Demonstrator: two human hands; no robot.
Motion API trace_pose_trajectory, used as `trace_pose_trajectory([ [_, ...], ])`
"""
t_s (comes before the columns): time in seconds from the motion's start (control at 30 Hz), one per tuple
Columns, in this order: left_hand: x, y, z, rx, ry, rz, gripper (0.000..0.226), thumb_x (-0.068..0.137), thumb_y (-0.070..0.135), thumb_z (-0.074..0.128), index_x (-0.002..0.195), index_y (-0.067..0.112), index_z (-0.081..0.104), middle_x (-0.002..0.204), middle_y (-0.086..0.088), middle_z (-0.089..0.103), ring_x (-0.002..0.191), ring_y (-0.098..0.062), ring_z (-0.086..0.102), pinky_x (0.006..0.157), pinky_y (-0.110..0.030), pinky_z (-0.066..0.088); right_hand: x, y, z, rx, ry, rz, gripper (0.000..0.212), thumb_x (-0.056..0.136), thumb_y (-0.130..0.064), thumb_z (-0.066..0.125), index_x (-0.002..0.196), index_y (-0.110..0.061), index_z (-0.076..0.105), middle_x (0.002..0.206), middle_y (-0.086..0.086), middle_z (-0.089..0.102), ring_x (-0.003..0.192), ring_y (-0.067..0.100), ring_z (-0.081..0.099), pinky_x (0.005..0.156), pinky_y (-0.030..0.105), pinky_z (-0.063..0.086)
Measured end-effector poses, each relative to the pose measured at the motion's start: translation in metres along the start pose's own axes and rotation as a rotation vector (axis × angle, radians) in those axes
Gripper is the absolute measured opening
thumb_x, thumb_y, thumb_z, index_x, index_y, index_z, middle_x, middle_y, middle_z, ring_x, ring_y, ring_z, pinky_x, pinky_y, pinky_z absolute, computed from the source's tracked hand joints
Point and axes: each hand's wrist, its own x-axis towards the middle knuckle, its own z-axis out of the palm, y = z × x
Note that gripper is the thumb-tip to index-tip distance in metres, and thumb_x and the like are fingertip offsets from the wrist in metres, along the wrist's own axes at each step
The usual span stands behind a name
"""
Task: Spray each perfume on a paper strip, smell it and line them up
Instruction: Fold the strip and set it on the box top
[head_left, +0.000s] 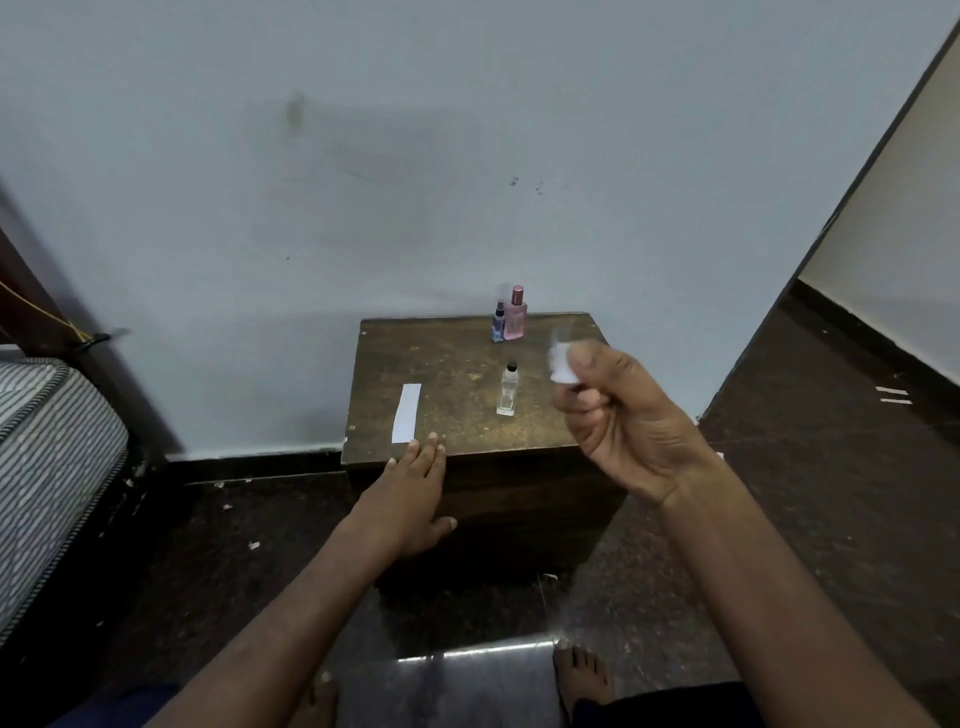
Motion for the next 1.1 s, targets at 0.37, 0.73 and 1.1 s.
trace_pose_trajectory([
  [0.37,-0.003,0.002,0.001,0.056,0.044,-0.021,0.099,0.103,0.045,0.061,0.168,0.011,-0.007,0.177,-0.006,-0.012,0.164,-0.025,-0.004,0.131,-0.044,0.012,0.005,0.012,-0.008,-0.083,0.044,0.027,0.002,0.084,-0.007,0.078,0.083,-0.008,0.077,0.072,0.004,0.066,0.053,0.005,0.060,0.050,0.014,0.053],
  [0.73,-0.005,0.002,-0.001,0.059,0.066,-0.023,0.102,0.101,0.045,0.065,0.168,0.012,-0.004,0.178,-0.004,-0.009,0.164,-0.024,-0.002,0.133,-0.044,0.016,0.006,0.021,-0.014,-0.274,0.200,-0.013,0.015,0.081,-0.009,0.079,0.092,0.000,0.074,0.074,0.008,0.070,0.056,0.008,0.063,0.052,0.015,0.053],
  [1.1,-0.005,0.004,0.001,0.050,0.047,-0.025,0.103,0.102,0.045,0.064,0.167,0.011,-0.008,0.177,-0.006,-0.014,0.164,-0.026,-0.006,0.132,-0.046,0.015,0.001,0.031,-0.016,-0.333,0.180,0.101,0.005,0.086,-0.005,0.075,0.090,-0.001,0.075,0.073,0.010,0.068,0.056,0.011,0.062,0.052,0.017,0.055],
])
